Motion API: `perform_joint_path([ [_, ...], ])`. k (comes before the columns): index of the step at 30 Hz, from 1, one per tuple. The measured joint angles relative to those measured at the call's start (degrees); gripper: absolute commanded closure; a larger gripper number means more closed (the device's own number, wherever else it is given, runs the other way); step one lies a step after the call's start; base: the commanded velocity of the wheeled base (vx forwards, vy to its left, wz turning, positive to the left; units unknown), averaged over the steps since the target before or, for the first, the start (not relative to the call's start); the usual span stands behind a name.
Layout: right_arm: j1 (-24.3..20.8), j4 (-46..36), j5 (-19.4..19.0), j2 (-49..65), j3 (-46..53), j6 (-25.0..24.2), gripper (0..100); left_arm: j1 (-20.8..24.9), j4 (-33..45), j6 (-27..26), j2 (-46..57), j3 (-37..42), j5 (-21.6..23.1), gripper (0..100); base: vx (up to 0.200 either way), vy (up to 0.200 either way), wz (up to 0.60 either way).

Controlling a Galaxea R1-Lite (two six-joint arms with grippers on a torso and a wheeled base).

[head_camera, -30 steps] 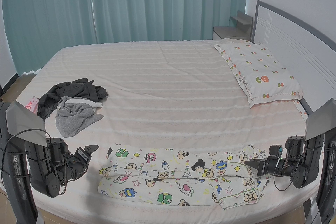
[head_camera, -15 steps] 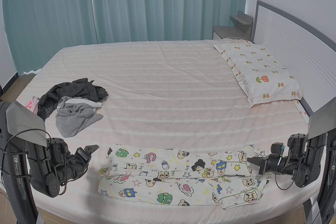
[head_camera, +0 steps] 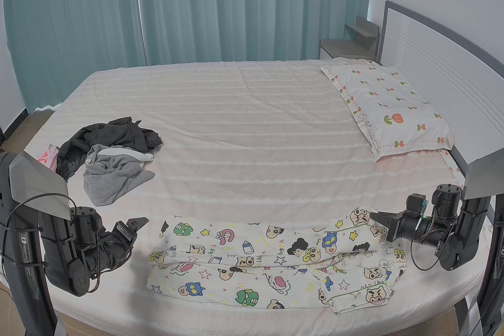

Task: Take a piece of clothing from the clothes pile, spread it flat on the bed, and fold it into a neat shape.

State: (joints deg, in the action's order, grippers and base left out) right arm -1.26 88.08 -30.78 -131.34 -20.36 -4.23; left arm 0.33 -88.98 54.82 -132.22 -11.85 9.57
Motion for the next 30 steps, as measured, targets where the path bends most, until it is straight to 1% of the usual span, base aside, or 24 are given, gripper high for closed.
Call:
perform_joint_path([
  [3, 0.2, -2.3, 0.8, -0.8, -2.3, 0.0, 100, 0.0, 0.0, 0.0, 0.0, 0.0, 0.0, 0, 0.0, 0.0, 0.0],
  [10, 0.0, -10.7, 1.8, -2.5, -7.6, 0.0, 100, 0.0, 0.0, 0.0, 0.0, 0.0, 0.0, 0, 0.0, 0.0, 0.0],
  [11, 0.0, -11.6, 2.1, -2.6, -8.1, 0.0, 0, 0.0, 0.0, 0.0, 0.0, 0.0, 0.0, 0, 0.0, 0.0, 0.0],
  [14, -0.1, -15.7, 2.8, -3.1, -9.4, 0.1, 0, 0.0, 0.0, 0.0, 0.0, 0.0, 0.0, 0, 0.0, 0.0, 0.0],
  [17, 0.0, -18.0, 3.7, -3.3, -10.4, 0.2, 0, 0.0, 0.0, 0.0, 0.0, 0.0, 0.0, 0, 0.0, 0.0, 0.0],
  [21, 0.7, -17.5, 5.7, -3.3, -11.1, 0.2, 0, 0.0, 0.0, 0.0, 0.0, 0.0, 0.0, 0, 0.0, 0.0, 0.0],
  [24, 1.1, -16.9, 6.4, -2.8, -11.2, 0.2, 0, 0.0, 0.0, 0.0, 0.0, 0.0, -0.1, 0, 0.0, 0.0, 0.0],
  [30, 1.1, -16.4, 8.2, 1.3, -11.3, -0.3, 0, 0.0, 0.0, 0.0, 0.0, 0.0, 0.0, 0, 0.0, 0.0, 0.0],
])
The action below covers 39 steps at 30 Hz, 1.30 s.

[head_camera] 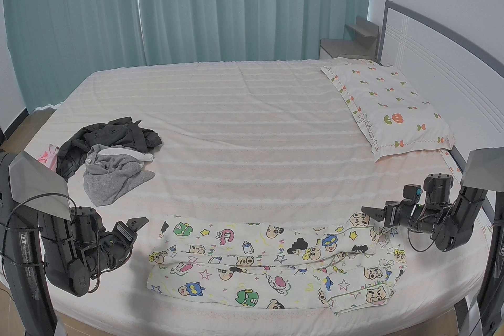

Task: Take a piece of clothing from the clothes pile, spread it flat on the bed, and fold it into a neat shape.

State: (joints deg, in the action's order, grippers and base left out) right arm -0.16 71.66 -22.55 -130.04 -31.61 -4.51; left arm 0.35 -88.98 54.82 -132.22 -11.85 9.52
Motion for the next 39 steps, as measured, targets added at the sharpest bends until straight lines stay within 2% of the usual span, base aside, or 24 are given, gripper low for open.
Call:
perform_joint_path([
  [2, -0.6, 0.1, 0.2, 1.0, 0.1, -0.9, 0, 0.0, 0.0, 0.0, 0.0, 0.0, 0.0, 0, 0.0, 0.0, 0.0],
  [9, -8.1, 0.3, 0.5, 3.4, 0.2, -10.0, 0, 0.0, 0.0, 0.0, 0.0, 0.0, 0.0, 0, 0.0, 0.0, 0.0],
  [15, -12.7, 0.0, 0.6, -1.1, -0.9, -12.8, 0, 0.0, 0.0, 0.0, 0.0, 0.0, 0.0, 0, 0.0, 0.0, 0.0],
  [23, -12.3, -3.9, 1.1, -7.5, -2.3, -14.6, 0, 0.0, 0.0, 0.0, 0.0, 0.0, 0.0, 0, 0.0, 0.0, 0.0],
  [26, -11.8, -6.4, 2.6, -8.4, -2.5, -14.8, 0, 0.0, 0.0, 0.0, 0.0, 0.0, 0.1, 0, 0.0, 0.0, 0.0],
  [32, -11.4, -6.0, 3.0, -8.6, -2.3, -15.7, 0, 0.0, 0.0, 0.0, 0.0, 0.0, 0.1, 0, 0.0, 0.0, 0.0],
  [36, -11.7, -3.8, 3.0, -6.8, -0.9, -19.2, 0, 0.0, 0.0, 0.0, 0.0, 0.0, 0.1, 0, 0.0, 0.0, 0.0],
  [39, -12.0, -0.3, 3.0, -3.5, 1.7, -24.4, 0, 0.0, 0.0, -0.1, 0.0, 0.0, 0.1, 0, 0.0, 0.0, 0.0],
])
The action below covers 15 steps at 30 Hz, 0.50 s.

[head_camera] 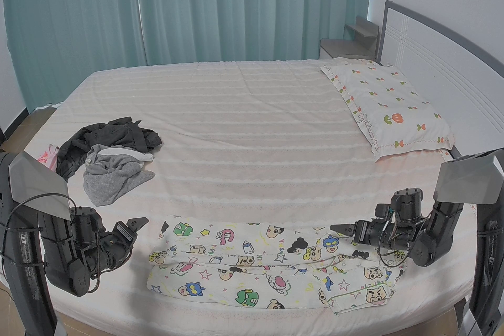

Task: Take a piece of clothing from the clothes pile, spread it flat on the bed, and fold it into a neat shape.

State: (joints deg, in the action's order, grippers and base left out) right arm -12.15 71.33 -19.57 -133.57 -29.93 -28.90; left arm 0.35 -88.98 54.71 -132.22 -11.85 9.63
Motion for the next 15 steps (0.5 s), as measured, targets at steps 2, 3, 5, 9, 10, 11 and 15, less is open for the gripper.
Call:
perform_joint_path([
  [2, -0.2, 2.6, -0.1, 2.3, 2.6, -3.4, 0, 0.0, 0.0, -0.3, 0.1, 0.0, 0.0, 0, 0.0, 0.0, 0.0],
  [3, -0.2, 4.0, -0.2, 3.4, 4.1, -5.3, 0, 0.0, 0.0, -0.5, 0.1, 0.0, 0.1, 0, 0.0, 0.0, 0.0],
  [5, -0.3, 7.0, -0.5, 5.2, 6.7, -7.6, 0, 0.1, 0.0, -0.8, 0.4, 0.0, 0.1, 0, 0.0, 0.0, 0.0],
  [9, -0.5, 14.7, -1.7, 7.7, 14.1, -10.1, 0, 0.6, 0.0, -1.2, 1.1, 0.5, 0.1, 0, -0.05, 0.0, 0.0],
  [10, -0.5, 15.2, -1.8, 7.8, 14.9, -10.3, 0, 0.7, 0.0, -1.3, 1.2, 0.5, 0.1, 0, -0.2, 0.0, 0.0],
  [11, -0.6, 16.8, -2.3, 8.2, 16.9, -10.9, 0, 1.0, 0.0, -1.3, 1.5, 0.8, -0.1, 0, -0.2, 0.0, 0.0],
  [15, -0.6, 17.7, -4.3, 8.8, 20.2, -11.8, 0, 1.8, 0.0, -1.7, 2.3, 1.9, -0.7, 0, 0.0, 0.0, 0.0],
])
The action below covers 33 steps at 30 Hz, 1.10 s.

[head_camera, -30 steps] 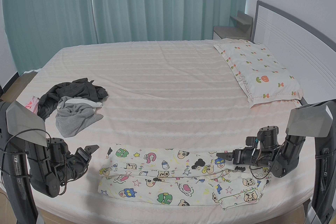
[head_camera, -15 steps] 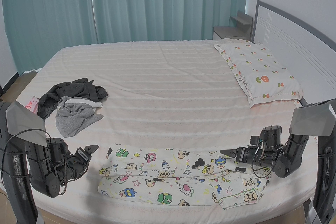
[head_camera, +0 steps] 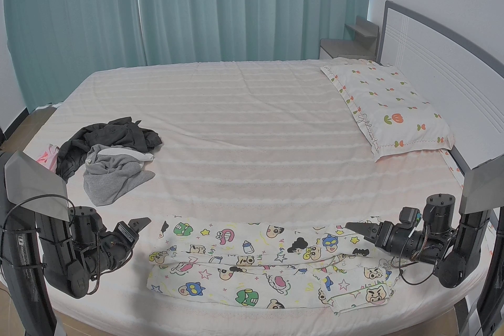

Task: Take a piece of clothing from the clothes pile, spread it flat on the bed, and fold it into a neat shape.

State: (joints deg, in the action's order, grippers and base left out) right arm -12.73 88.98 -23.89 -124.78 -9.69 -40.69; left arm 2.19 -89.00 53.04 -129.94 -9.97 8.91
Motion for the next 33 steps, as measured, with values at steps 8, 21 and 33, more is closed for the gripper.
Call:
perform_joint_path([
  [8, 0.0, 0.0, -0.4, 0.1, 1.3, 0.0, 0, 3.5, 0.0, -0.4, 0.7, 1.5, -2.3, 0, 0.0, 0.0, 0.0],
  [21, 0.0, 0.0, -0.2, -0.4, 1.4, 0.4, 0, 3.5, 0.0, -1.9, 1.2, 1.3, -2.4, 0, 0.0, 0.2, 0.0],
  [33, 0.5, 0.0, -0.1, -0.2, 1.3, 0.5, 0, 3.4, 0.0, -2.7, 1.1, 0.9, -2.5, 0, 0.0, 0.083, 0.0],
])
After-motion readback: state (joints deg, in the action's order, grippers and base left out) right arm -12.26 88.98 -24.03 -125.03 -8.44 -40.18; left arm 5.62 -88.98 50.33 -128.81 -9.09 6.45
